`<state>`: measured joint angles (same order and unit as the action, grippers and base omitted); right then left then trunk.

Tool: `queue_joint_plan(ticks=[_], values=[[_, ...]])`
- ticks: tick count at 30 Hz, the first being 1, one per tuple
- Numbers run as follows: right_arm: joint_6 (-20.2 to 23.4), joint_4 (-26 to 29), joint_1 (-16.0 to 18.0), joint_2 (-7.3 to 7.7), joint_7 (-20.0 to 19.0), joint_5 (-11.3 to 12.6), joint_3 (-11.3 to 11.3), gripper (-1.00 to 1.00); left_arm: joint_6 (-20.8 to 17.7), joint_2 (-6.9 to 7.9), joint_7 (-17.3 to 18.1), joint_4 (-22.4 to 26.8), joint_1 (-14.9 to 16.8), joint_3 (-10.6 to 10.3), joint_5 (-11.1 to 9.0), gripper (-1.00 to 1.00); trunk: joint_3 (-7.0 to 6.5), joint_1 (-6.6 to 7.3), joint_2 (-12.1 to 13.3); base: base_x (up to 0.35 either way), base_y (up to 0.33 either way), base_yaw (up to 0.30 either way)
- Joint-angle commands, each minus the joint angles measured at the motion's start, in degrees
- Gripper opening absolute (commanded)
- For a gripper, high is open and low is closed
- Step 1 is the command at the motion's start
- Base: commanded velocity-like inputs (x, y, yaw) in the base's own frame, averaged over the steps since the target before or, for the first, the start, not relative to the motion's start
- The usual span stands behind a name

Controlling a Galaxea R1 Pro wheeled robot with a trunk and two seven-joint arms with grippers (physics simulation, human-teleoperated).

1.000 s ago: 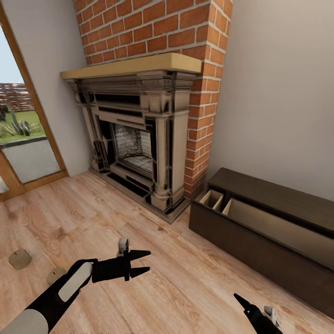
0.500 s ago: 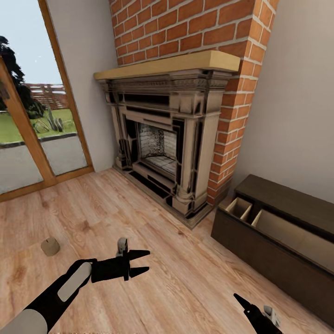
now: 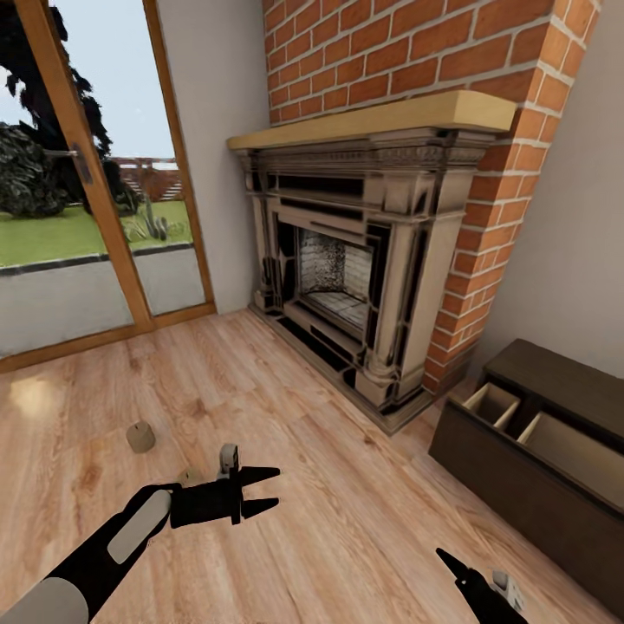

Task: Place each of the two pumpkins and all three candles from the living room inside a cabinet in the living room (use any cabinet), then make sure every cabinet is closed, and position the cauldron so it is next to a table in the living room.

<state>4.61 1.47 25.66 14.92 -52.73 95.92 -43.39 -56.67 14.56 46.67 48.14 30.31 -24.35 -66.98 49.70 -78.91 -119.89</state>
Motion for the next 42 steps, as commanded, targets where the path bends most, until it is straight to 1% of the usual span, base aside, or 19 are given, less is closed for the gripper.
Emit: queue_joint_plan(ticks=[1,30,42], values=[[0.49,0.03,0.01,0.03,-0.18,0.58,-0.3,1.0,-0.2,0.02,0.17,-0.04,0.09,-0.17,-0.17,1.0,0.05,0.01,-0.02,0.0,0.0,0.29],[0.49,0.03,0.01,-0.1,-0.18,0.58,-0.36,1.0,-0.2,-0.05,0.17,-0.07,0.1,-0.25,-0.04,1.0,0.05,0.01,-0.02,0.002,0.0,0.291],[0.41,0.03,0.01,-0.16,-0.15,0.51,-0.38,1.0,-0.18,-0.01,0.13,-0.07,0.1,-0.24,0.33,1.0,0.05,0.01,-0.02,0.205,0.064,0.29]])
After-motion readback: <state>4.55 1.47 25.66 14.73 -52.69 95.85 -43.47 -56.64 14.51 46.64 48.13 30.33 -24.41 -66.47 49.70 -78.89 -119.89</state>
